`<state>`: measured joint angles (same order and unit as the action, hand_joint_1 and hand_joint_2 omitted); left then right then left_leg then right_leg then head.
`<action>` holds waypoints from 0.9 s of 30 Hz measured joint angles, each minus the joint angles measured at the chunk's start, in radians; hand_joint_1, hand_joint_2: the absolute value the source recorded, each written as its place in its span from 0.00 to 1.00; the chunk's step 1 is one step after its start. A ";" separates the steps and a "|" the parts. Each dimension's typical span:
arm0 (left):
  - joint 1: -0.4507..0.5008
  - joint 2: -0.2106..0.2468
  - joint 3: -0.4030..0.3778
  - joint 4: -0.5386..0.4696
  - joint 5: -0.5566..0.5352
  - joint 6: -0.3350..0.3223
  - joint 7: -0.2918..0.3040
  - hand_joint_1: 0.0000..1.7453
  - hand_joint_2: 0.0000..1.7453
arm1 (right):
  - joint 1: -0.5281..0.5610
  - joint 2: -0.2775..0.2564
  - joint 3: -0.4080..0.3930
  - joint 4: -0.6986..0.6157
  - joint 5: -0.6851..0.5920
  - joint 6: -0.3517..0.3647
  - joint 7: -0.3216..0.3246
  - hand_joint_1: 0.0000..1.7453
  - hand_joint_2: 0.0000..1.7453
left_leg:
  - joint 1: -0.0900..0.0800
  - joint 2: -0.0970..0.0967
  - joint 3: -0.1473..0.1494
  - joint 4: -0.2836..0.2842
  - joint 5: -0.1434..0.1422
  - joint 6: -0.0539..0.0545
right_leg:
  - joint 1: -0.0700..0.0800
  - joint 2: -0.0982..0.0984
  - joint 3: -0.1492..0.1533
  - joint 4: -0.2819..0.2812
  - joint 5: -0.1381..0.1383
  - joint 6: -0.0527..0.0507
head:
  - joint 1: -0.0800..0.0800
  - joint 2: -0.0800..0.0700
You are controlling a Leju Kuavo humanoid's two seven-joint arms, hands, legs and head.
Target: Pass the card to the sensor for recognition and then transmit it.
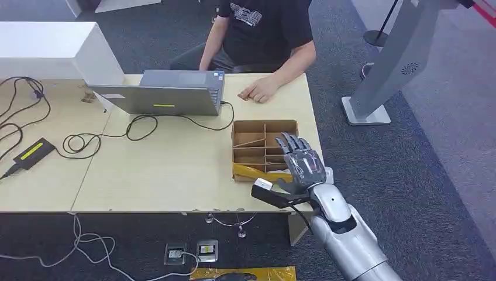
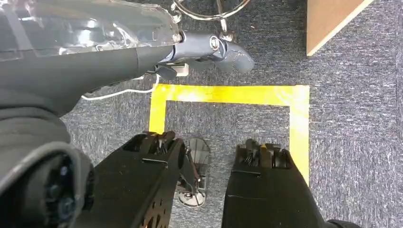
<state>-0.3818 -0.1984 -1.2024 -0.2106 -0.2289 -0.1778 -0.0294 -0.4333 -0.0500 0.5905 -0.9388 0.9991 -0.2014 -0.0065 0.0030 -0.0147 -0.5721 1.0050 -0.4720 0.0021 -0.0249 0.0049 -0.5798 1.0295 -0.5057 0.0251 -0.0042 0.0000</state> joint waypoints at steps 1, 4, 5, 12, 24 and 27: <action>0.000 0.000 0.002 0.000 0.000 0.000 0.001 0.00 0.00 | 0.001 0.000 0.000 0.000 0.000 0.000 0.000 0.00 1.00 | 0.000 0.000 0.000 0.000 0.000 0.000 | 0.000 0.000 0.000 0.000 0.000 0.000 | 0.000 0.000; 0.000 0.000 0.006 0.000 0.000 0.000 0.002 0.00 0.00 | 0.006 0.001 0.000 0.000 0.001 0.002 0.000 0.00 1.00 | 0.000 0.000 0.000 0.000 0.000 0.000 | 0.000 0.000 0.000 0.000 0.000 0.000 | 0.000 0.000; 0.000 0.000 0.006 0.000 0.000 0.000 0.002 0.00 0.00 | 0.010 0.002 0.000 0.000 0.003 0.003 0.000 0.00 1.00 | 0.000 0.000 0.000 0.000 0.000 0.000 | 0.000 0.000 0.000 0.000 0.000 0.000 | 0.000 0.000; 0.000 0.004 0.023 0.000 0.000 0.002 0.006 0.00 0.00 | 0.022 0.014 0.001 0.000 0.010 0.006 0.000 0.00 1.00 | 0.000 0.000 0.000 0.000 0.000 0.000 | 0.000 0.000 0.000 0.000 0.000 0.000 | 0.000 0.000; 0.000 0.005 0.038 0.000 0.009 0.007 0.021 0.00 0.00 | 0.027 0.025 0.002 0.000 0.009 0.015 -0.007 0.00 1.00 | 0.000 0.000 0.000 0.000 0.000 0.000 | 0.000 0.000 0.000 0.000 0.000 0.000 | 0.000 0.000; 0.001 0.005 0.047 0.000 0.009 0.011 0.023 0.00 0.00 | 0.026 0.025 0.002 0.000 0.009 0.015 -0.006 0.00 1.00 | 0.000 0.000 0.000 0.000 0.000 0.000 | 0.000 0.000 0.000 0.000 0.000 0.000 | 0.000 0.000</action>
<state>-0.3811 -0.1930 -1.1551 -0.2106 -0.2197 -0.1667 -0.0069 -0.4071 -0.0248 0.5928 -0.9388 1.0082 -0.1865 -0.0130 0.0030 -0.0148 -0.5722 1.0050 -0.4720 0.0021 -0.0249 0.0048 -0.5798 1.0296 -0.5057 0.0251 -0.0042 0.0000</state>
